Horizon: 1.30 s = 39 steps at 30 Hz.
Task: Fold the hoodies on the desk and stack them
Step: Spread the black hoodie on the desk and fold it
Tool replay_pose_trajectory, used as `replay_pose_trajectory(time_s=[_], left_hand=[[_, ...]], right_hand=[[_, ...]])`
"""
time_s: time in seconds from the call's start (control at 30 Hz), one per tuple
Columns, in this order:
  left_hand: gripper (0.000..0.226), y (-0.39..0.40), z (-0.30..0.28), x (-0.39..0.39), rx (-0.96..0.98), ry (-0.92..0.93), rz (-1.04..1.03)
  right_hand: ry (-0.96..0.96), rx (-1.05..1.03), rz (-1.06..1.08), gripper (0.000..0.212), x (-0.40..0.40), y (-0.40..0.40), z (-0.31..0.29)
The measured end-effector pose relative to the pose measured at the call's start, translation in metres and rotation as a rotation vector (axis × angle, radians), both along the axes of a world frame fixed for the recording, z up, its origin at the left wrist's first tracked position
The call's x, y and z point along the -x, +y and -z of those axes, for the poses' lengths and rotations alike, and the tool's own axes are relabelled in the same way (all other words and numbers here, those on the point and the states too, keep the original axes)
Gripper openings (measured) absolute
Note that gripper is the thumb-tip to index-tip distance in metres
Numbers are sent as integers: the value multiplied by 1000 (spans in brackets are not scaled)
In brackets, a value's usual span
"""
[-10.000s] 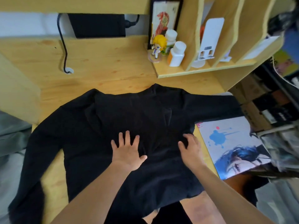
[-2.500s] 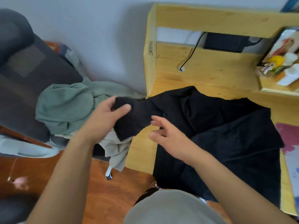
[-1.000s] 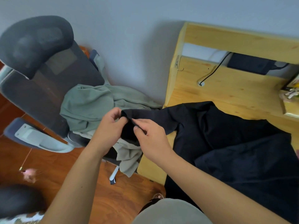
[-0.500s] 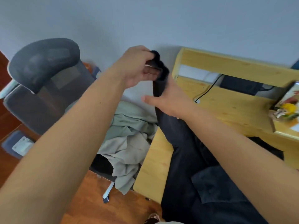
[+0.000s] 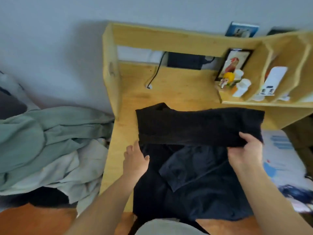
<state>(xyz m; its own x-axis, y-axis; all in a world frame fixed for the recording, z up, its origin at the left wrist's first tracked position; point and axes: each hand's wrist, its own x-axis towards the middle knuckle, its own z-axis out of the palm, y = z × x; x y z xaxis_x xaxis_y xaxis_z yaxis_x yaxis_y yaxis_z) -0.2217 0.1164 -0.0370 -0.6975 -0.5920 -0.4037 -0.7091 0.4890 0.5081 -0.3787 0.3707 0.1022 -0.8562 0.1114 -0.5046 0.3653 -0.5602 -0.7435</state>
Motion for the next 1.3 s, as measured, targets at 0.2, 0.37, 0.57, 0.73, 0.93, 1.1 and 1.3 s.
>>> replay_pose_trajectory(time_s=[0.2, 0.37, 0.57, 0.73, 0.93, 1.1, 1.3], left_hand=[[72, -6, 44, 17, 242, -134, 185], [41, -13, 50, 38, 449, -104, 240], [19, -34, 54, 27, 607, -104, 430], [25, -26, 47, 45, 575, -366, 204], [81, 20, 54, 60, 524, -156, 561], [63, 22, 58, 48, 592, -224, 553], [26, -18, 26, 47, 778, -50, 532]], right_hand=[[-639, -1008, -279, 53, -16, 137, 148], [-193, -1483, -719, 58, 17, 104, 130], [39, -1552, -1347, 72, 54, 82, 164], [220, -1686, -1396, 71, 45, 83, 169], [220, -1877, -1146, 67, 50, 115, 185], [126, -1900, -1253, 36, 68, 124, 168], [-75, -994, -1169, 20, 72, 129, 107]])
